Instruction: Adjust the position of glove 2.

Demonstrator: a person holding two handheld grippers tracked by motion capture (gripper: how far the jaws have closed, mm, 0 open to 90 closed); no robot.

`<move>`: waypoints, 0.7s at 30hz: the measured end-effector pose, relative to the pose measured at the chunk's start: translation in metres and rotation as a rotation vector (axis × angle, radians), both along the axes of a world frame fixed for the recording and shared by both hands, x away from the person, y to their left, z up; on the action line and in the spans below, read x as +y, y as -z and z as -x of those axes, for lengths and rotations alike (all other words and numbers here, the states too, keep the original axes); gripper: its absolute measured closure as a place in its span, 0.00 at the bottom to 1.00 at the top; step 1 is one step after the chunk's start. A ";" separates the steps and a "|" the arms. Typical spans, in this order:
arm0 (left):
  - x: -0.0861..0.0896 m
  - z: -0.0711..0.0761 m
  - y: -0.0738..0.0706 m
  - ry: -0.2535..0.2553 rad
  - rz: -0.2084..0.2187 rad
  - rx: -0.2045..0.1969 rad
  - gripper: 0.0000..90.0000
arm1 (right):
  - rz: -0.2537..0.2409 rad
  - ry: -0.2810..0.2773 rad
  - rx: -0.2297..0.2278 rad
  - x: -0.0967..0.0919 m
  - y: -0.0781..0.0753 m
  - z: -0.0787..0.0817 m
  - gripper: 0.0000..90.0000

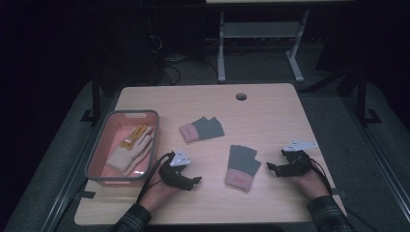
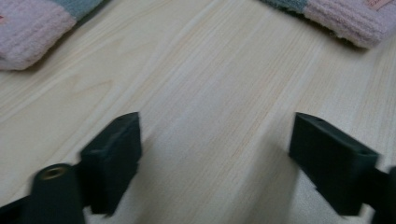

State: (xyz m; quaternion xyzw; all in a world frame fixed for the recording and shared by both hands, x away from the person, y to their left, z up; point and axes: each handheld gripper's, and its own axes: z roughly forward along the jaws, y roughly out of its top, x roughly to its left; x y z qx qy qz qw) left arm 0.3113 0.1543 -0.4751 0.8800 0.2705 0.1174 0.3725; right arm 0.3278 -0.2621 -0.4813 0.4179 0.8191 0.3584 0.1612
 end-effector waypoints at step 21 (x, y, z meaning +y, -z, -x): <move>-0.032 -0.057 -0.038 -0.133 -0.012 0.013 0.99 | -0.006 0.007 -0.003 0.000 0.001 0.000 0.17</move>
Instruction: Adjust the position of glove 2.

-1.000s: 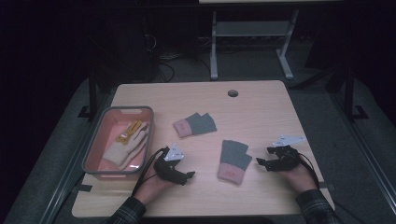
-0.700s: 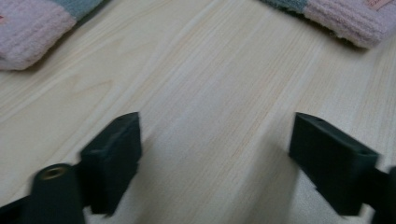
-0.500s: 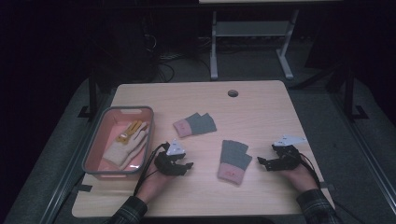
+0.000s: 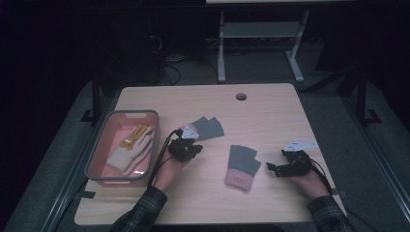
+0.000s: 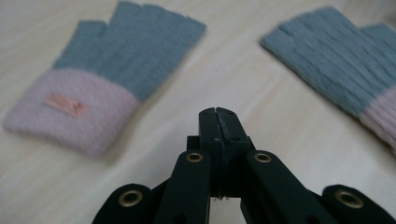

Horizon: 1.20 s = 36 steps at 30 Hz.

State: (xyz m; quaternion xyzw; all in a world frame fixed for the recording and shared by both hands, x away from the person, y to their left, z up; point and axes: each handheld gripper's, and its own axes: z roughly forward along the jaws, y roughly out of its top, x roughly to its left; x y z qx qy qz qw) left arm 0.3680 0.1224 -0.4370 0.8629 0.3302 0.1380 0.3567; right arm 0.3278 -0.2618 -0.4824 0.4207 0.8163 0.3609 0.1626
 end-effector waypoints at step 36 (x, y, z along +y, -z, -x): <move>-0.018 -0.050 0.023 -0.023 -0.002 0.075 1.00 | -0.002 0.003 0.006 0.000 0.000 0.000 0.17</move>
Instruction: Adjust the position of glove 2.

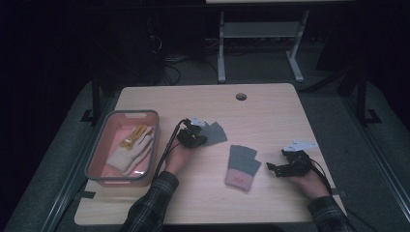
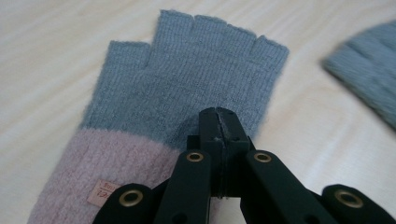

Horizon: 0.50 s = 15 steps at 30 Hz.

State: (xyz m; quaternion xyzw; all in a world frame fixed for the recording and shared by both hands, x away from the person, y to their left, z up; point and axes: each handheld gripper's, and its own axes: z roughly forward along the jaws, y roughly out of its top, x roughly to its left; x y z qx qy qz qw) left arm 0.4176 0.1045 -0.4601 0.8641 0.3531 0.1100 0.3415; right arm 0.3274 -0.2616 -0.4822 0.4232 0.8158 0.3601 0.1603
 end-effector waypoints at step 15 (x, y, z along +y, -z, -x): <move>0.001 0.035 -0.003 0.059 0.006 0.058 1.00 | 0.000 0.000 0.000 0.000 0.000 0.000 0.17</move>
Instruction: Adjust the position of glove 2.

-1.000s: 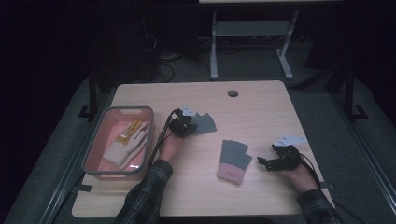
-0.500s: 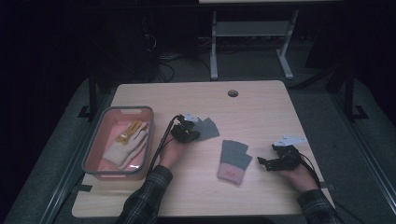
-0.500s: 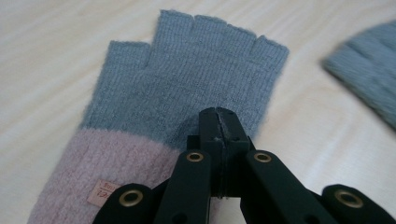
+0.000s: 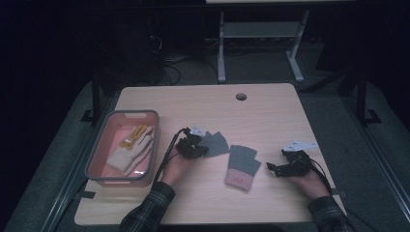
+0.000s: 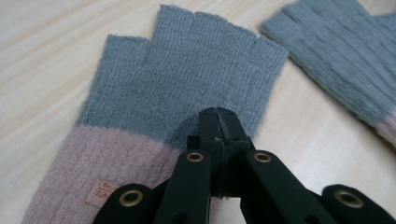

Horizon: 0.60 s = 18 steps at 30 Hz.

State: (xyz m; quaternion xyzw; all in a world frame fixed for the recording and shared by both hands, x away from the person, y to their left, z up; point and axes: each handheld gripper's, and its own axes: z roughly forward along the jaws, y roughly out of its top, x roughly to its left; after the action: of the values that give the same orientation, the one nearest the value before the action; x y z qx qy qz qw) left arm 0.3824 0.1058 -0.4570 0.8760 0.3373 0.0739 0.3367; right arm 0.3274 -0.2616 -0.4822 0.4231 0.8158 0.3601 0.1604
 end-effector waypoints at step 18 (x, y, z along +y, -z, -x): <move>0.020 -0.040 -0.006 -0.182 -0.084 -0.082 1.00 | 0.000 -0.003 -0.001 0.000 0.000 0.000 0.16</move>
State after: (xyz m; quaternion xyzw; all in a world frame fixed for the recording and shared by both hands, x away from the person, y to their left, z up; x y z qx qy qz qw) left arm 0.4228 0.1259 -0.4509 0.8514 0.3978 0.1540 0.3052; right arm 0.3275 -0.2616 -0.4823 0.4216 0.8165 0.3605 0.1604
